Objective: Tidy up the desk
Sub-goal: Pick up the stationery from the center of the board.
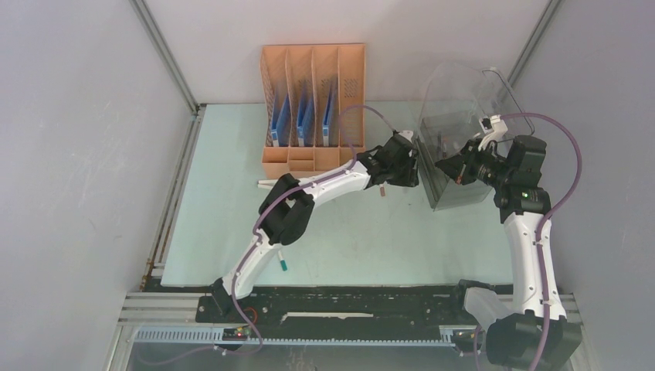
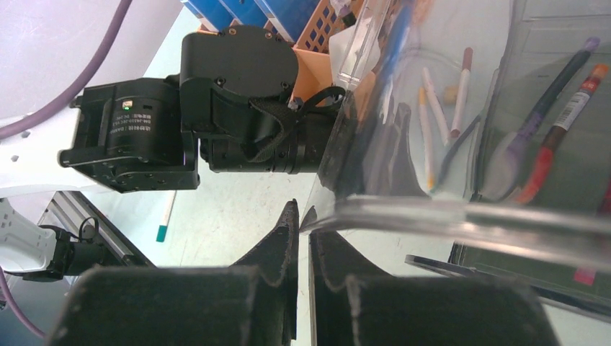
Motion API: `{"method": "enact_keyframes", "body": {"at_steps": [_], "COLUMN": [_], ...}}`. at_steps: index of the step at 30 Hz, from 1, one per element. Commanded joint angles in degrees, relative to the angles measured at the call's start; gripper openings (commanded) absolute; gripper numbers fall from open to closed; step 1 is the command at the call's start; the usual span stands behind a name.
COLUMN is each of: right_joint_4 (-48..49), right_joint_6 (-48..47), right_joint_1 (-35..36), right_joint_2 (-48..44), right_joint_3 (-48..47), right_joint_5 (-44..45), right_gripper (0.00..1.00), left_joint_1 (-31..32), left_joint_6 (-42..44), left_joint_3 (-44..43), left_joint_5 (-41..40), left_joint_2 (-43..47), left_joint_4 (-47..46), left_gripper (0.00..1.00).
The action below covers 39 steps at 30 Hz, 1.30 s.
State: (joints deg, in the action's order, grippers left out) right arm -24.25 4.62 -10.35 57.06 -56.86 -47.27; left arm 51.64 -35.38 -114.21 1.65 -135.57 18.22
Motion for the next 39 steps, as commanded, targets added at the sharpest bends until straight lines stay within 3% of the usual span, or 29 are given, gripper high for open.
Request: {"method": "enact_keyframes", "body": {"at_steps": [1, 14, 29, 34, 39], "right_joint_4": [2.11, 2.10, 2.19, 2.21, 2.10], "right_joint_6": [-0.40, -0.45, -0.43, -0.40, -0.38], "right_joint_1": [1.38, 1.56, 1.56, 1.49, 1.23], "right_joint_2": [-1.99, -1.95, -2.46, -2.54, -2.48], "right_joint_3": [-2.83, -2.82, -2.87, -2.89, -2.90], "right_joint_5": [-5.29, -5.28, -5.10, -5.03, -5.09], "right_gripper": [0.04, 0.04, 0.04, 0.04, 0.04], "left_joint_1": [0.13, 0.15, 0.26, 1.10, 3.04], "left_joint_6": [2.91, -1.27, -2.50, -0.56, 1.62], "left_joint_3": [-7.85, -15.77, -19.91, -15.96, -3.46], "left_joint_5": [-4.13, -4.76, -1.39, -0.56, -1.37], "left_joint_2": [-2.64, -10.16, -14.65, -12.44, -4.89], "left_joint_4": [6.08, 11.93, 18.38, 19.14, 16.49], "left_gripper": [0.50, 0.47, 0.25, 0.22, 0.21]}}
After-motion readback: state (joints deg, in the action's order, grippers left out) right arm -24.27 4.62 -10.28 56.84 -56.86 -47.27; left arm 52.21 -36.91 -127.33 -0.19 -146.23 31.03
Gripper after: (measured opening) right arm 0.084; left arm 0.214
